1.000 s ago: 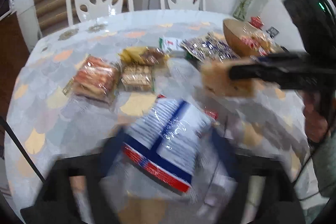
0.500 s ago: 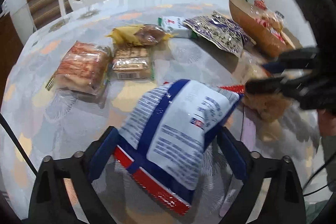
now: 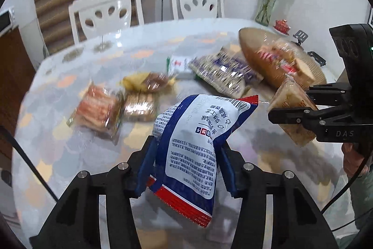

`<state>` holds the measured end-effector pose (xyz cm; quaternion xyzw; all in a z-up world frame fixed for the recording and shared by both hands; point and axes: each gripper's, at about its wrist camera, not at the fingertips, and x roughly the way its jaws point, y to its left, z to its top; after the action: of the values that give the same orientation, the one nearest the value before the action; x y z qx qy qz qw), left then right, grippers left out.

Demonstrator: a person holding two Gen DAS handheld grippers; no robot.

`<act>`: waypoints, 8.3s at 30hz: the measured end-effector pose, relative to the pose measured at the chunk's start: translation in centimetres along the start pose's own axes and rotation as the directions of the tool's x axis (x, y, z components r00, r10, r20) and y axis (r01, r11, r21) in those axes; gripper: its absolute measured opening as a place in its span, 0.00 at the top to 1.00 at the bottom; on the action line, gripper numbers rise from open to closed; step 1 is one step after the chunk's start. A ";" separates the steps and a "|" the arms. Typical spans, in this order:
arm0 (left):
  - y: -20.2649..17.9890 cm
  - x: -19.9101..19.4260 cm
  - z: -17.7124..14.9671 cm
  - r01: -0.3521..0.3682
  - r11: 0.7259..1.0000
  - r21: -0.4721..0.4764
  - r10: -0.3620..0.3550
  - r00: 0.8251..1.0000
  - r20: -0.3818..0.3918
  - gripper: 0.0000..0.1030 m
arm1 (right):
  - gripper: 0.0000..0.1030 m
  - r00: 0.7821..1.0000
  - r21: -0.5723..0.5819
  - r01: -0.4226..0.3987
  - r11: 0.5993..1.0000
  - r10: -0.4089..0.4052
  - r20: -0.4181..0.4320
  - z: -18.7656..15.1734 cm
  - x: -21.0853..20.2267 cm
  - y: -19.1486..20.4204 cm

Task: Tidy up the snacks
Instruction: 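Carry both packs over the amber bowl and open both tools to drop them, then withdraw both open tools from the bowl toward the remaining snacks, then grasp the sausage pack with the left tool while the right tool grasps the yellow-labelled nut bag, then carry both packs over the amber bowl and open both tools to release them, then withdraw both open tools from the bowl toward the remaining snacks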

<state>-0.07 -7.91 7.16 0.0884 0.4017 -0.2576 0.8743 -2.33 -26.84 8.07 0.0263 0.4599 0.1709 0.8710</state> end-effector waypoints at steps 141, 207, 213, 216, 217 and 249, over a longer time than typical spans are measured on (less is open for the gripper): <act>12.6 7.7 2.7 -0.163 0.973 -0.164 0.157 0.986 -0.050 0.42 | 0.67 0.992 -0.119 -0.031 0.992 0.017 -0.121 14.0 15.1 6.2; -13.9 1.9 14.4 0.143 0.962 0.232 -0.181 0.972 0.149 0.43 | 0.60 0.940 0.433 0.212 0.876 -0.304 0.155 5.5 -15.0 -14.1; -17.6 4.5 14.3 0.198 0.938 0.284 -0.235 0.967 0.102 0.43 | 0.60 0.923 0.512 0.259 0.819 -0.366 0.118 5.8 -15.1 -18.2; -18.7 5.0 14.8 0.200 0.931 0.304 -0.245 0.963 0.116 0.43 | 0.60 0.917 0.533 0.269 0.802 -0.383 0.113 6.3 -14.8 -19.2; -18.8 5.1 14.9 0.195 0.931 0.308 -0.243 0.962 0.125 0.40 | 0.60 0.917 0.543 0.262 0.798 -0.381 0.117 6.5 -14.8 -19.5; 0.6 -3.9 11.7 -0.007 0.997 -0.078 0.027 0.965 0.259 0.20 | 0.51 0.973 0.364 0.015 0.931 -0.097 0.209 8.0 -13.4 -9.5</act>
<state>5.82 -10.14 17.83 0.0237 0.2924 -0.2438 0.9244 -0.16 -39.20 21.39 0.1913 0.3832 0.0546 0.9020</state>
